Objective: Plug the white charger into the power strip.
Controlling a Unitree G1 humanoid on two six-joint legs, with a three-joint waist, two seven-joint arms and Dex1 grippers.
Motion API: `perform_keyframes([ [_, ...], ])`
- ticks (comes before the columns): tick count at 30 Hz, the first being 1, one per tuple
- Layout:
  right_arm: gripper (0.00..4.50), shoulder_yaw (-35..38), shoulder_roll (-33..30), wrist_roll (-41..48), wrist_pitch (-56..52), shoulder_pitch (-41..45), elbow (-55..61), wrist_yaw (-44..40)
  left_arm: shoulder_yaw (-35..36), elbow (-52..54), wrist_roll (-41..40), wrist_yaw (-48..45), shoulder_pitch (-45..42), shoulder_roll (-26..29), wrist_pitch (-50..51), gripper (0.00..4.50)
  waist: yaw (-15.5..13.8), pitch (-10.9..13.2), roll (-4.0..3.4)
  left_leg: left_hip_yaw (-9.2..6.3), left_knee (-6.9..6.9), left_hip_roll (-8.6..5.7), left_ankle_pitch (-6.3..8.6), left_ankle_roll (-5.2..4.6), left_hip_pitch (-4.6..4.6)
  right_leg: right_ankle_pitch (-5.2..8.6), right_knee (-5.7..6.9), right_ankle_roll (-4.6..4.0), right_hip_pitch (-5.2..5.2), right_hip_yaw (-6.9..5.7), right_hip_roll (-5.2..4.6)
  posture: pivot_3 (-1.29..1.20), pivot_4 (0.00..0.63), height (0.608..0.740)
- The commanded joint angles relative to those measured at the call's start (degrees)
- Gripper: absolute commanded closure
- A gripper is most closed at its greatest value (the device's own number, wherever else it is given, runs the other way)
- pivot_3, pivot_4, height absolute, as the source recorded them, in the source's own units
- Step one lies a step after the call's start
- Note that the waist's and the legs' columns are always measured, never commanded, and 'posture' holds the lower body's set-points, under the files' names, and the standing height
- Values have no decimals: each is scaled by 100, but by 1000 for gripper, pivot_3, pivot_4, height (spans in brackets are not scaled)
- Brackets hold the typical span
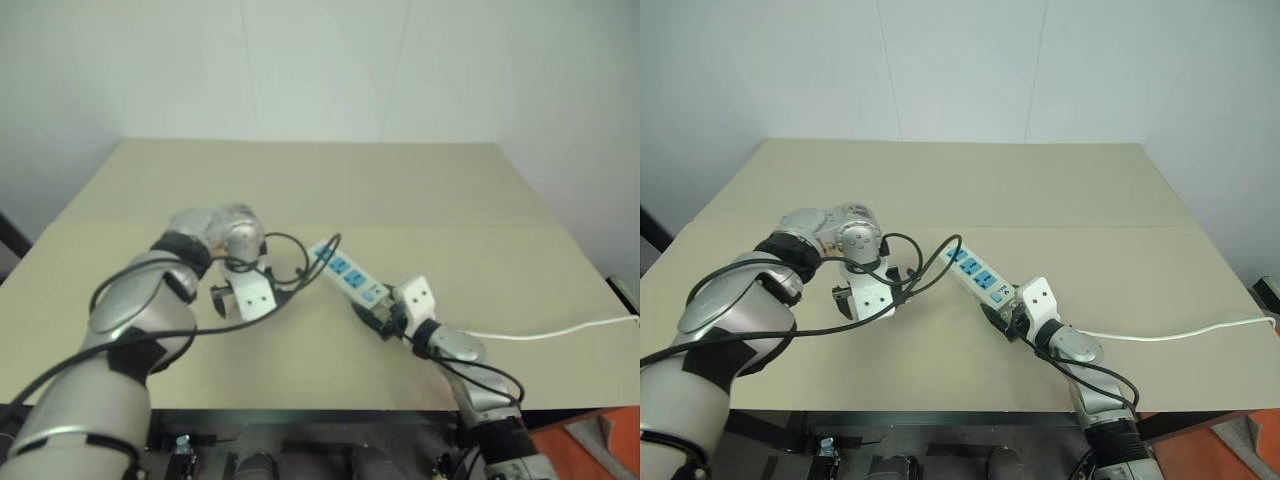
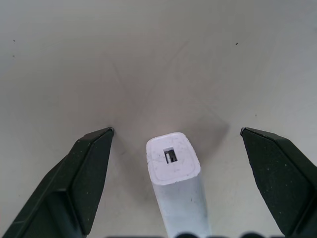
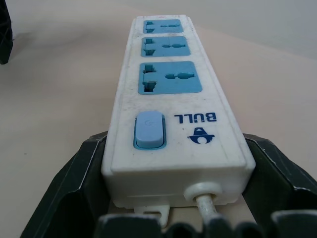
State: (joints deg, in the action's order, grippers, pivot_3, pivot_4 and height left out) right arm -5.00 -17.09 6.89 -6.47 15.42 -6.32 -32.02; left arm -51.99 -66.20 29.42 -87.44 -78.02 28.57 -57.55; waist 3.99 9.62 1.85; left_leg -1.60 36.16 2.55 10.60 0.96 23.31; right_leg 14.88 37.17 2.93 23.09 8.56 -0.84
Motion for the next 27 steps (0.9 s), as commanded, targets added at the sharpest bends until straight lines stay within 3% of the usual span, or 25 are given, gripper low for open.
perform_keyframes([
  [1, 1080, -87, -54, -98, -117, -121, -52, -25, 102, -7, 152, -67, 32, -19, 37, 570, 0, 0, 0, 0, 0, 0, 0, 0, 0, 0, 0, 0, 0, 0, 0, 0, 150, 740],
  [10, 1080, -83, -63, -97, -107, -109, -71, -20, 101, -15, 596, 324, 24, -45, 13, 3343, 0, -1, 0, 0, 0, 0, 0, 0, 0, 0, 0, 0, 0, 0, 0, 0, 150, 740],
  [14, 1080, -85, -62, -92, -104, -88, -77, -25, 216, 2, 611, 454, -27, -38, 39, 3469, 0, -1, 0, 0, 0, 0, 0, 0, -3, 0, 4, 0, -1, 0, 0, 0, 150, 740],
  [18, 1080, -71, -122, -39, -85, -50, -52, -140, 833, 109, -83, 214, -116, -46, 219, 3469, 0, 0, 0, -1, 2, 0, 0, 0, 0, -1, 4, 1, 0, -1, 0, 0, 150, 740],
  [22, 1080, -97, -364, 73, -4, 122, -98, -628, 1730, 337, -1491, -450, -193, -59, 712, 3469, 1, 0, 0, 0, 2, 0, 0, 0, 7, -1, 1, 1, 4, -1, 0, 0, 150, 740],
  [27, 1080, -282, -747, 355, 295, 655, -365, -1884, 2443, 1116, -4115, -506, 147, -24, 2937, 3469, 19, 1, -2, -3, 3, 2, 0, 0, 7, -1, 3, 2, 6, -4, 0, 0, 150, 740],
])
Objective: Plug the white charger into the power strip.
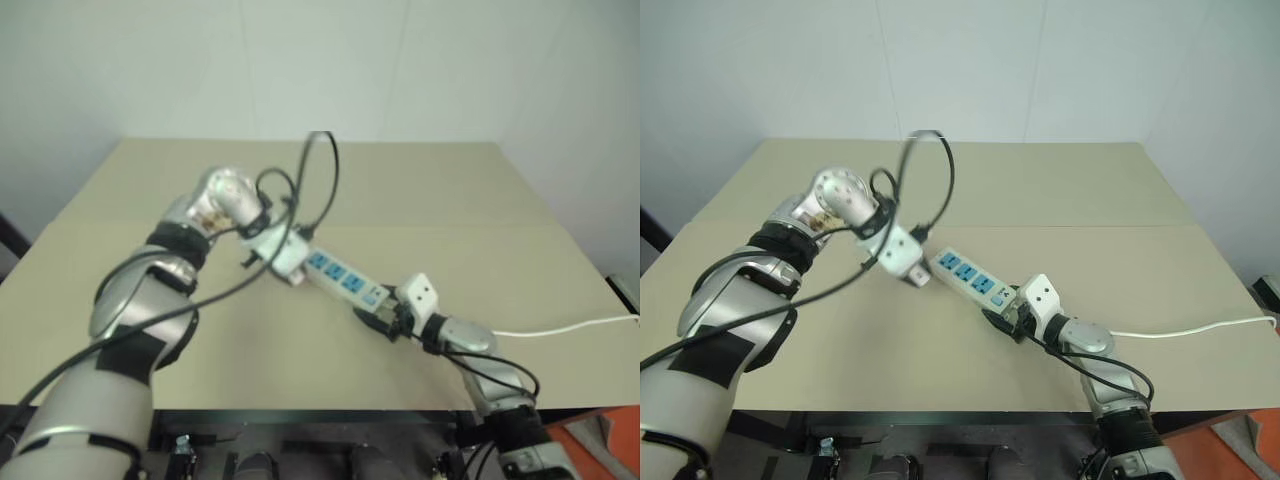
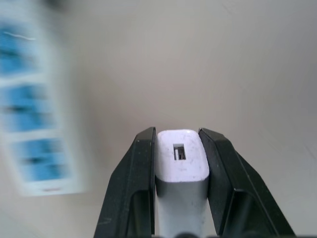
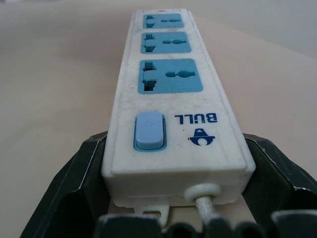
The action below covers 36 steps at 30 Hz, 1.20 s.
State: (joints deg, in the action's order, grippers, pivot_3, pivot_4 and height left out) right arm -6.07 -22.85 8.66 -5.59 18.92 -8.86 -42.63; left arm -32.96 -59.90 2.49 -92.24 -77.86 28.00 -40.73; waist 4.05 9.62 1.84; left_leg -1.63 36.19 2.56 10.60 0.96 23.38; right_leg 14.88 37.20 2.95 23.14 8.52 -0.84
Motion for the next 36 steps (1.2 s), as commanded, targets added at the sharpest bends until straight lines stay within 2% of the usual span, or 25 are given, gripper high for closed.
perform_keyframes([
  [1, 1080, -249, -217, 222, 296, 469, -232, -1143, 753, 636, -1875, -26, 260, 47, 1677, 3469, 49, 0, -2, 2, 1, 0, 0, 0, -1, 0, 2, 1, 0, 2, 0, 0, 150, 740],
  [3, 1080, -417, -215, 317, 434, 858, -589, -1801, 1161, 897, -2558, -26, 604, 94, 2438, 3469, 153, 0, -2, 2, 2, 1, 0, 0, -7, -1, 8, 2, -1, 3, 2, 0, 150, 740],
  [7, 1080, -678, 37, 112, 1047, 1579, -1705, -2420, 1417, 1509, -3288, -26, 1373, 320, 3221, 3469, 276, 1, -2, -5, 5, 8, 0, 0, -23, -1, 43, 0, 0, 3, 15, 0, 150, 740],
  [13, 1080, -875, 570, -262, 2060, 2353, -3462, -2876, 1623, 2154, -3641, -26, 2201, 482, 4348, 3469, 310, 1, -3, -19, 10, 16, 0, 0, -21, -11, 44, -17, 0, -4, 26, 0, 150, 740],
  [21, 1080, -847, 909, -483, 2662, 2580, -4289, -2947, 1730, 2378, -3453, -26, 2724, 497, 3977, 3469, 325, 0, -5, -21, 9, 17, 0, 1, -36, -22, 50, -37, -8, -5, 27, 0, 150, 740],
  [31, 1080, -796, 954, -550, 2648, 2506, -4448, -3108, 1617, 1649, -3627, -26, 2590, 272, 3706, 3469, 329, -1, -6, -20, 5, 18, 0, 1, -48, -17, 49, -33, -18, -4, 31, 0, 150, 740],
  [36, 1080, -814, 946, -588, 2652, 2487, -4442, -3113, 1645, 1389, -3801, -26, 2467, 115, 3907, 3469, 329, -1, -6, -21, 5, 18, 0, 1, -48, -16, 49, -31, -18, -5, 31, 0, 150, 740],
])
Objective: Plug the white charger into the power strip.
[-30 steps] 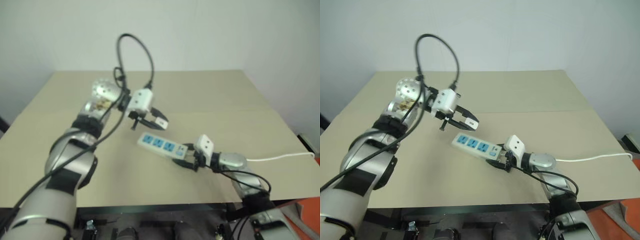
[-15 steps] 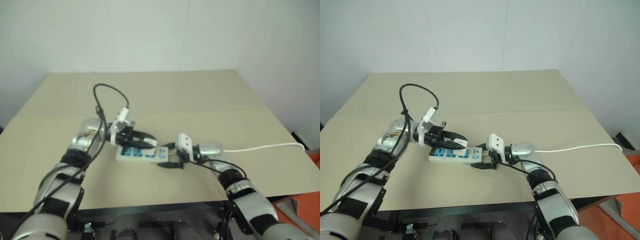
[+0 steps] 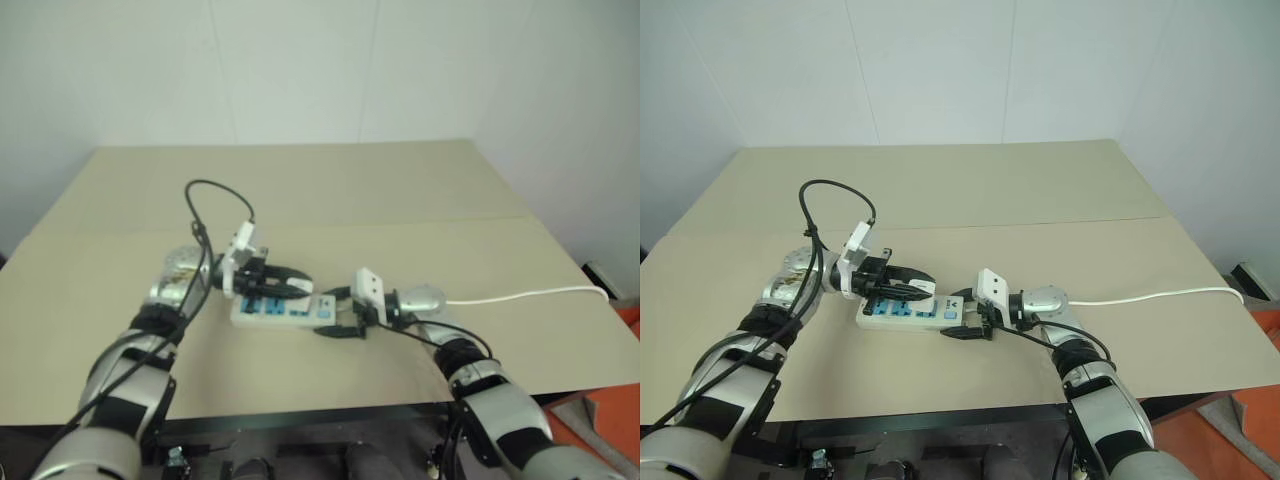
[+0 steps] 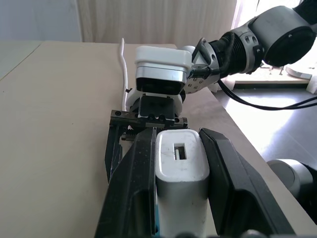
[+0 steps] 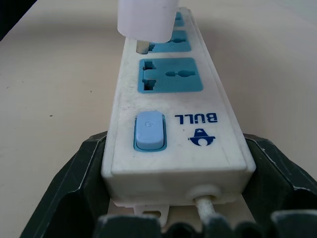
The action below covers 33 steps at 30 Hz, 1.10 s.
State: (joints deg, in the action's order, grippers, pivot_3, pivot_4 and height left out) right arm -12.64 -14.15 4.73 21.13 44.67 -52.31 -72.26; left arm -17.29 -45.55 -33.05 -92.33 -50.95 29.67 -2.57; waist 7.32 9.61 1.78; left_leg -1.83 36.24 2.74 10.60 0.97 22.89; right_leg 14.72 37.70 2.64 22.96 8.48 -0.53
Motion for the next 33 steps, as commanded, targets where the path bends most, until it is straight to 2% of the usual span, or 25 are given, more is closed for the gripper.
perform_keyframes([
  [1, 1080, -160, 77, -201, -24, -88, -94, -149, 58, -76, -293, -17, -238, -61, 140, 3469, 4, 0, 0, 0, 0, 0, 0, 0, 0, 4, -1, 6, 0, 0, 0, 0, 150, 740],
  [8, 1080, -161, 59, -226, -19, -93, -100, -126, -329, -284, -271, -17, -278, 4, 26, 3469, 4, 0, 0, 0, 0, 0, 0, 0, 0, 9, -1, 15, -2, 1, 0, 0, 150, 740],
  [20, 1080, -203, 49, -276, -32, -186, -22, -88, -307, -1135, 88, -17, -459, -270, -407, 3469, 4, 0, 0, 0, -1, -1, 0, 0, -8, 15, -6, 25, -14, 0, 0, 0, 150, 740],
  [28, 1080, -201, 35, -302, -24, -219, 13, -63, -380, -1361, 482, -17, -394, -301, -950, 3469, -5, 0, 0, -2, -4, -1, 1, 1, -34, 18, -13, 26, -44, 0, 0, 0, 150, 740],
  [33, 1080, -187, 37, -281, 3, -251, 42, -49, -337, -1288, 378, -17, -131, -215, -1075, 3469, -6, -1, 0, -1, -7, -1, 1, 1, -59, 20, -15, 25, -68, 0, 0, 0, 150, 740],
])
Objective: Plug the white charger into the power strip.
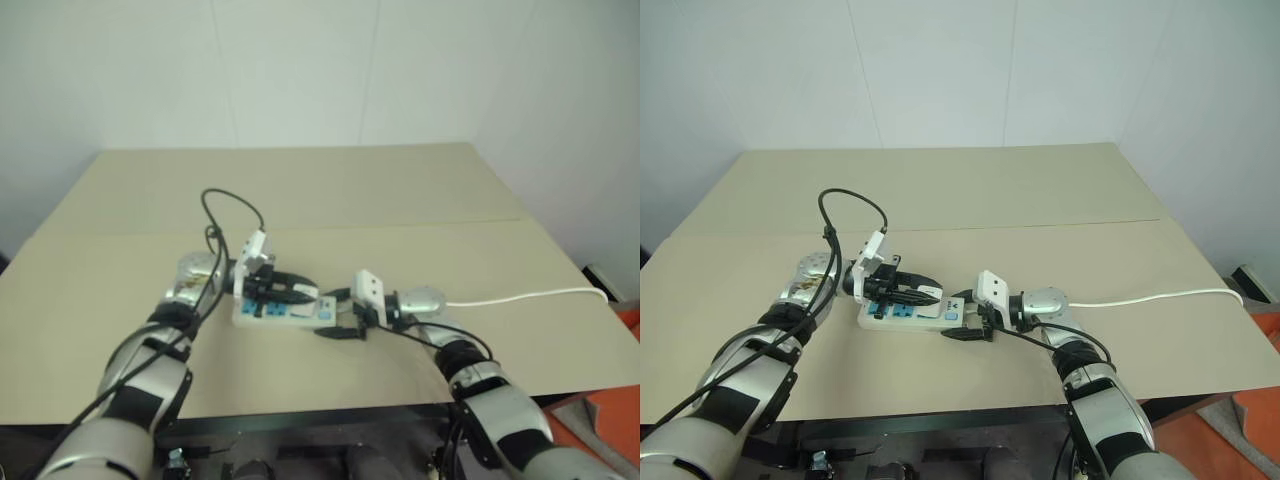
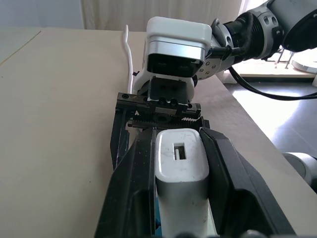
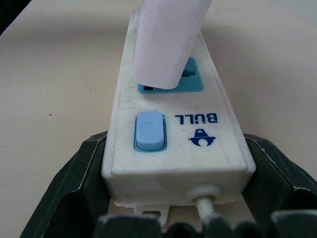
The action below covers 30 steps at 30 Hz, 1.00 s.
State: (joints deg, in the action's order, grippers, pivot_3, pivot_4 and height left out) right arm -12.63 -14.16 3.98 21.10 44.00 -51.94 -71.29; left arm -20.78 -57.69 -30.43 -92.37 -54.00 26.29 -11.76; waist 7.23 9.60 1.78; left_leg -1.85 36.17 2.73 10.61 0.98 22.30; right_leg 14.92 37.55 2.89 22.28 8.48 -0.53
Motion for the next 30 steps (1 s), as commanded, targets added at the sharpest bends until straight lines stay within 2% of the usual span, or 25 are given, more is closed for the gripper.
perform_keyframes([
  [1, 1080, -188, 34, -205, 7, -188, 8, -147, 5, -68, 117, -13, 215, 141, -191, 3469, 3, -1, -1, 0, -1, 0, 0, 0, -1, 0, 0, -1, -1, 0, 0, 0, 150, 740],
  [6, 1080, -188, 22, -206, 17, -227, 52, -167, -5, -83, 141, -13, 499, 316, -374, 3469, 14, -2, -1, 0, -8, 0, 0, 0, -3, 1, -2, -2, 0, 2, 0, 0, 150, 740],
  [13, 1080, -187, 29, -215, 6, -211, 87, -172, 138, -477, 399, -13, 515, 267, -572, 3469, 13, -4, -2, 0, -10, 0, 0, 0, -8, 2, 0, -3, -2, 2, 0, 0, 150, 740],
  [22, 1080, -192, -18, -224, -20, -282, 179, -133, -220, -825, 1298, -13, 429, 137, -1466, 3469, -13, -74, -14, 1, -11, -1, 0, 0, -25, 6, 1, -6, -18, 3, 0, 0, 150, 740],
  [30, 1080, -210, -53, -253, -40, -306, 214, -91, -73, -1045, 1482, -13, 434, 25, -1390, 3469, -46, -150, -20, 1, -16, -2, 1, 0, -29, 13, -2, -12, -22, 3, 0, 0, 150, 740],
])
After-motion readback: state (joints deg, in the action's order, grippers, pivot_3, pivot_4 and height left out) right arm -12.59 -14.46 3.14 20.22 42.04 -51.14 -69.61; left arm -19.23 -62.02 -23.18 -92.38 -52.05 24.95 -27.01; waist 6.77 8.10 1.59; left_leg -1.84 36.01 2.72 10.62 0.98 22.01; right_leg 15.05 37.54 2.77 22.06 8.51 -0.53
